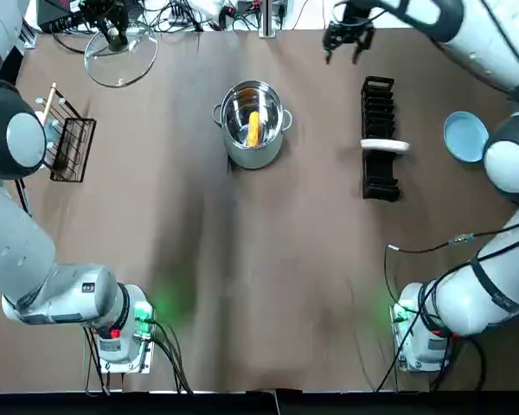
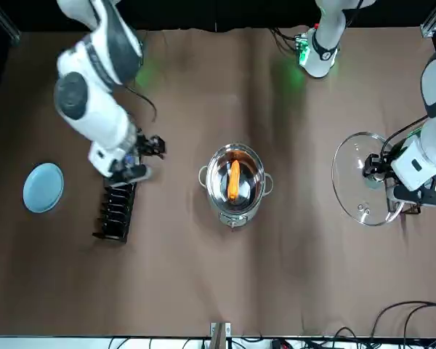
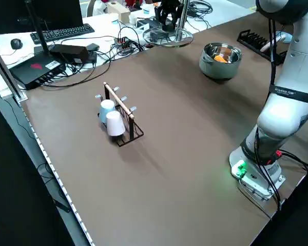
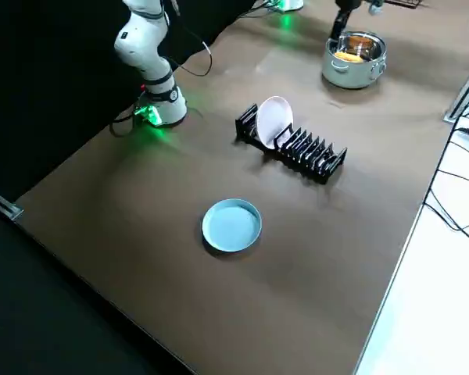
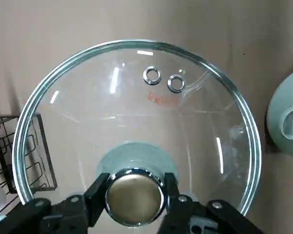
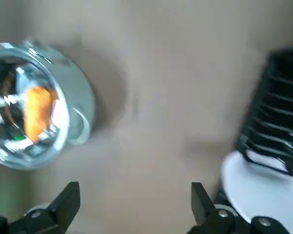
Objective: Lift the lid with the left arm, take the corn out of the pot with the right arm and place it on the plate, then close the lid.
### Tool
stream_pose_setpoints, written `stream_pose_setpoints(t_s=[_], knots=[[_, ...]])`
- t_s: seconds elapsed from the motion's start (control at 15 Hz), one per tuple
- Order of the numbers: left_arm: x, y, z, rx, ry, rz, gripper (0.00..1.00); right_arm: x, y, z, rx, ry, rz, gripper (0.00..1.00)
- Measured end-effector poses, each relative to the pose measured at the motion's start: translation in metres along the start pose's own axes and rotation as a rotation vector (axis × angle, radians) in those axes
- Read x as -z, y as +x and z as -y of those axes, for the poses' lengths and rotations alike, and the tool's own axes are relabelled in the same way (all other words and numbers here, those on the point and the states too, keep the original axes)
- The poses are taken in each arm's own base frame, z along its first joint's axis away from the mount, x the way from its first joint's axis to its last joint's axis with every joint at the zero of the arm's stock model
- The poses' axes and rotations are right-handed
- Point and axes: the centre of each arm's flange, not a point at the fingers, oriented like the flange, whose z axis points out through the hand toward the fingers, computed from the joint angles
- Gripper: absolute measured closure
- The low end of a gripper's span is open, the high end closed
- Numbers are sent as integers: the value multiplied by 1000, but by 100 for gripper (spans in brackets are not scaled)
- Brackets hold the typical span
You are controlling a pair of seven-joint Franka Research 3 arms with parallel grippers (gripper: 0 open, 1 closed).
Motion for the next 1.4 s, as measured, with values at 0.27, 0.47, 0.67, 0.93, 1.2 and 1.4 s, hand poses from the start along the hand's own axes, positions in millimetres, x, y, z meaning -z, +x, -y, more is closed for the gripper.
stream_pose_setpoints(t_s=[0.27,0.47,0.67,0.93,1.2,1.4], knots=[[-2,0,-4,-6,0,5,49,-33,15,82,-43,51,-106,0],[-3,0,-7,-12,-1,7,49,-61,13,129,-79,73,-122,1],[-5,0,-6,-11,0,11,49,-94,21,166,-112,79,-110,5],[-6,0,-5,-10,1,13,49,-135,28,198,-117,63,-167,6],[-7,0,-6,-11,1,15,49,-207,20,229,-102,23,-202,8],[-7,0,-6,-11,1,15,49,-248,13,243,-76,14,-207,9]])
